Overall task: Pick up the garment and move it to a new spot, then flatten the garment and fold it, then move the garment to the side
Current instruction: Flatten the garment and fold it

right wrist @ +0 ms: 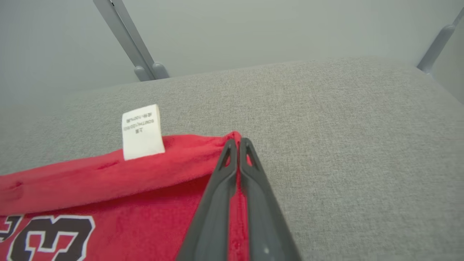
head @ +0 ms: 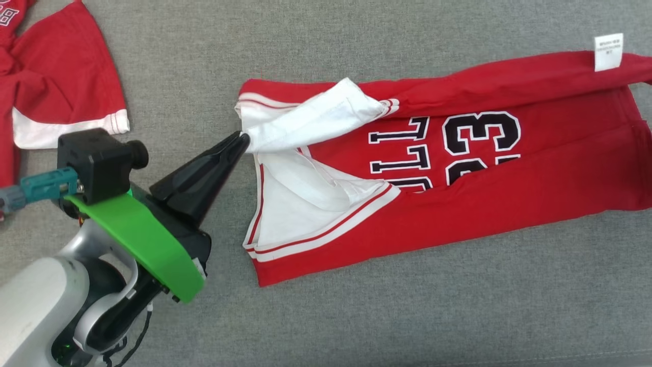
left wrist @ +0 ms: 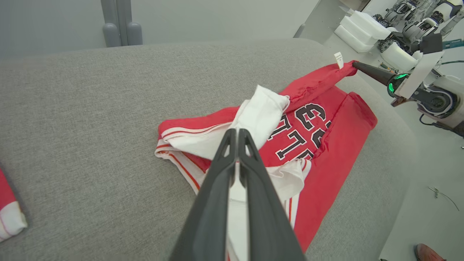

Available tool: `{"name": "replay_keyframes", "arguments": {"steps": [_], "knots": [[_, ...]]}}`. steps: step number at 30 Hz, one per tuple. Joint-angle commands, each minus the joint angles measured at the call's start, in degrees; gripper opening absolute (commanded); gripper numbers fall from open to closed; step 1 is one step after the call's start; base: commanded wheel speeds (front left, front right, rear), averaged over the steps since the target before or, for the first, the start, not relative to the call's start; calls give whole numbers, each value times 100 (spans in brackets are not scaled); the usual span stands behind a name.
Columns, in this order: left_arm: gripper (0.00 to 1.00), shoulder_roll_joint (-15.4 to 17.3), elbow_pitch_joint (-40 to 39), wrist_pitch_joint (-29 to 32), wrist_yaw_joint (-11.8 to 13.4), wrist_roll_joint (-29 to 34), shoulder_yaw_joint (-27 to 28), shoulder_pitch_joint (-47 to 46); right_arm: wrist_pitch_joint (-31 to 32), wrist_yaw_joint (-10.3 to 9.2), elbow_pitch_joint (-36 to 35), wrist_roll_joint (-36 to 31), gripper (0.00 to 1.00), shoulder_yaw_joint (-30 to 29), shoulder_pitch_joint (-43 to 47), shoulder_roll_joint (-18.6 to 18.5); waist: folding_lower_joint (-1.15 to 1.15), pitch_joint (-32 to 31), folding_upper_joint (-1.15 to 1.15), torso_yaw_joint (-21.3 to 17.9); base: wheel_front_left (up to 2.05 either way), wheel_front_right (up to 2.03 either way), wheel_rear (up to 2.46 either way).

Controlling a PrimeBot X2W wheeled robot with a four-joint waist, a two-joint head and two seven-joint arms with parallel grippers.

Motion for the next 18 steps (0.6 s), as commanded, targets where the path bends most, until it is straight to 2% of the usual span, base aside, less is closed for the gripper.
{"name": "replay_keyframes", "arguments": {"steps": [1, 6, 14, 18], "knots": [[0, 72, -49, -60, 40, -10, 19, 151, -91, -9, 85, 55, 0, -18, 115, -66, 0, -50, 0, 8, 0, 0, 0], [0, 123, -167, -127, 82, -41, -37, 394, -269, -9, 347, 184, 0, 26, 234, -116, 0, -97, 0, 60, 0, 0, 0], [0, -86, 96, -234, 27, 99, -308, 619, -478, -9, 726, 142, 0, 246, 221, -146, 0, -61, 0, 132, 0, 0, 0], [0, -180, 322, -320, -14, 168, -407, 677, -522, -9, 832, 198, 20, 348, 222, -166, 0, -69, 0, 149, 0, 0, 0]]}}
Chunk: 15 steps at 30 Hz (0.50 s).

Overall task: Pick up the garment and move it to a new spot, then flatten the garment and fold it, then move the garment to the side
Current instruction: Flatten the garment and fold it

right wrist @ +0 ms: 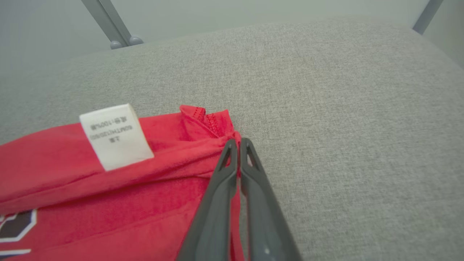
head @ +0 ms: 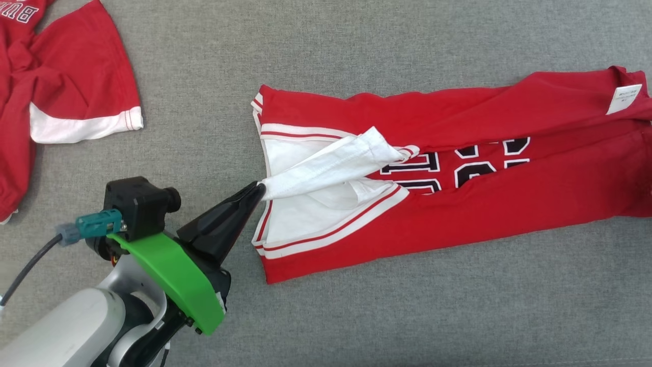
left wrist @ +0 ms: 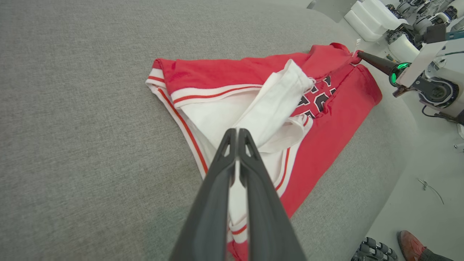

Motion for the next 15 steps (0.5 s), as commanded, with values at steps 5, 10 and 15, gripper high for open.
{"name": "replay_keyframes", "arguments": {"steps": [5, 10, 15], "knots": [[0, -100, 279, -141, 11, 124, -63, 153, -53, -10, 43, 139, 100, 100, 186, -110, 0, -89, 0, -11, 0, 0, 0], [100, -158, 391, -196, 146, 156, -128, 312, -146, -9, 73, 43, 100, 43, 491, -165, 0, -261, 0, -47, 0, 0, 0], [100, -269, 470, -662, 439, 344, -89, 672, -381, -9, 81, -62, 100, -119, 945, -38, 0, -627, 0, -130, 0, 0, 0]]}}
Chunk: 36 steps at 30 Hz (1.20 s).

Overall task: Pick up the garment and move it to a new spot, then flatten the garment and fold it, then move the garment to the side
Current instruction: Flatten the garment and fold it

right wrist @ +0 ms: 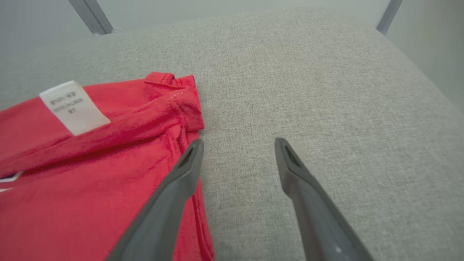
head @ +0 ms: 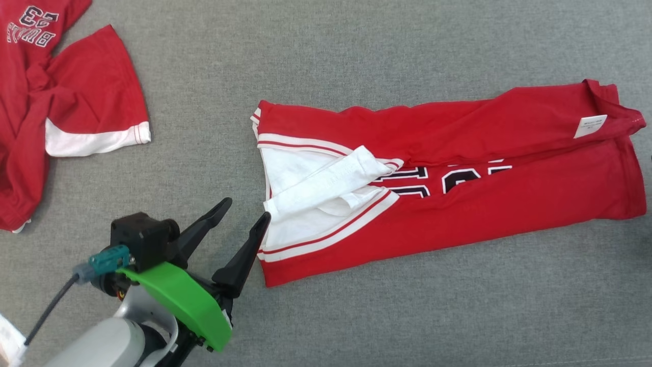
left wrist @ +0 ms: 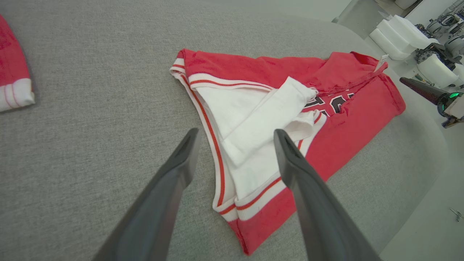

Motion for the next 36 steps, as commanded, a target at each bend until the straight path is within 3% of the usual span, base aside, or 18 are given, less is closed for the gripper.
{"name": "replay_keyframes", "arguments": {"steps": [1, 5, 8, 10, 14, 22, 26, 33, 36], "knots": [[100, -71, 26, -169, 82, 139, 20, 178, -102, -9, -10, -70, 100, -25, 166, 101, 0, -275, 0, -72, 0, 0, 0], [100, -310, 289, -937, 399, 374, 132, 527, -334, -9, -70, -221, 100, -107, 523, 353, 0, -635, 0, -101, 0, 0, 0], [100, -592, 527, -1472, 359, 501, 145, 774, -490, -9, -137, -358, 100, -138, 727, 611, 0, -897, 0, -112, 0, 0, 0], [100, -735, 691, -1657, 376, 647, 337, 943, -570, -9, -192, -483, 100, -166, 818, 758, 0, -1047, 0, -121, 0, 0, 0], [100, -1384, 816, -1719, 457, 1227, 1128, 1388, -644, -9, -319, -769, 100, -269, 951, 1093, 0, -1289, 0, -97, 0, 0, 0], [100, -2672, 866, -1719, 103, 3065, 2556, 2382, -649, -9, -691, -1343, 100, -564, 1159, 1649, 0, -1668, 0, 11, 0, 0, 0], [100, -3220, 861, -1713, -224, 3705, 3087, 2737, -649, -9, -914, -1694, 100, -707, 1334, 1898, 0, -1830, 0, 49, 0, 0, 0], [100, -3624, 1130, -1713, -894, 4339, 3562, 3112, -646, -9, -1239, -2240, 100, -923, 1668, 2306, 0, -2044, 0, 98, 0, 0, 0], [100, -3662, 1226, -1714, -1047, 4503, 3555, 3158, -646, -9, -1170, -2263, 100, -943, 1726, 2372, 0, -2075, 0, 126, 0, 0, 0]]}}
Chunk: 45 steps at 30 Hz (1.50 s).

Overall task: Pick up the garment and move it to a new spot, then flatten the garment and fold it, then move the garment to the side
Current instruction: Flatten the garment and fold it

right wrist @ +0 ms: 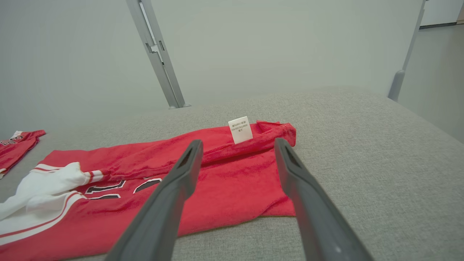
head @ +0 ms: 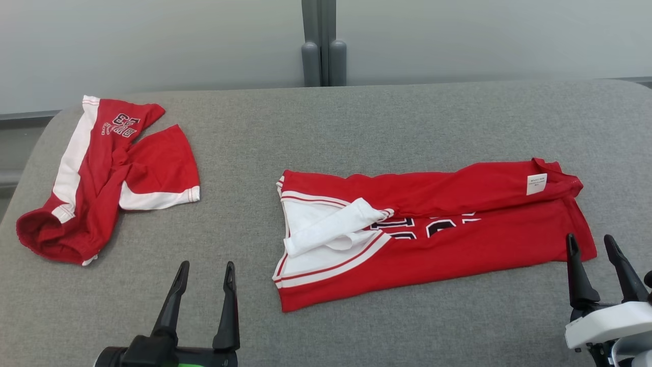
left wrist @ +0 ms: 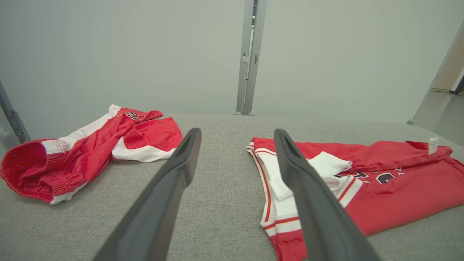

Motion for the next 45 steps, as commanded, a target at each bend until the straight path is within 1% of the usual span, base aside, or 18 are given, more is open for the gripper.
{"name": "replay_keyframes", "arguments": {"steps": [1, 4, 7, 8, 10, 16, 20, 22, 26, 30, 33, 38, 45], "knots": [[100, -10, 34, 0, -47, 58, 17, 69, -15, -9, 90, -11, 100, -18, 17, 16, 0, -15, 0, 40, 0, 0, 0], [100, -25, 55, 0, -109, 154, -25, 8, -16, -9, 440, 93, 100, -69, -199, 6, 0, 64, 0, 78, 0, 0, 0], [100, -30, 20, 0, -89, 171, -132, -114, -15, -7, 1050, 302, 100, -50, -644, -43, 0, 226, 0, 128, 0, 0, 0], [100, -30, 15, 0, -84, 183, -169, -149, 59, -7, 1229, 390, 100, 43, -786, -83, 0, 281, 0, 150, 0, 0, 0], [100, -31, 6, 0, -76, 198, -234, -237, 242, -10, 1649, 594, 100, 113, -1242, -260, 0, 444, 0, 200, 0, 0, 0], [100, -29, -28, 0, -66, 158, -395, -462, 894, -7, 2605, 786, 100, 216, -2351, -781, 0, 867, 0, 358, 0, 0, 0], [100, -29, -2, 0, -109, 151, -445, -605, 1309, -7, 3042, 822, 100, 347, -2939, -1019, 0, 1111, 0, 395, 0, 0, 0], [100, -29, 4, 0, -116, 132, -470, -654, 1471, -7, 3198, 848, 100, 413, -3166, -1074, 0, 1224, 0, 400, 0, 0, 0], [100, -30, 35, 0, -145, 136, -549, -783, 1635, -7, 3492, 841, 100, 564, -3536, -1224, 0, 1417, 0, 408, 0, 0, 0], [100, -29, 61, 0, -117, 129, -588, -867, 1640, -7, 3775, 829, 100, 742, -3716, -1281, 0, 1521, 0, 395, 0, 0, 0], [100, -29, 73, 0, -98, 110, -579, -914, 1669, -7, 3906, 893, 100, 877, -3735, -1224, 0, 1578, 0, 363, 0, 0, 0], [100, -29, 86, 0, -80, 53, -548, -920, 1567, -8, 3971, 1017, 100, 1075, -3509, -1149, 0, 1634, 0, 246, 0, 0, 0], [100, -29, 64, 0, -92, 135, -531, -959, 1509, -11, 3996, 1222, 100, 1207, -3189, -1022, 0, 1657, 0, 94, 0, 0, 0]]}}
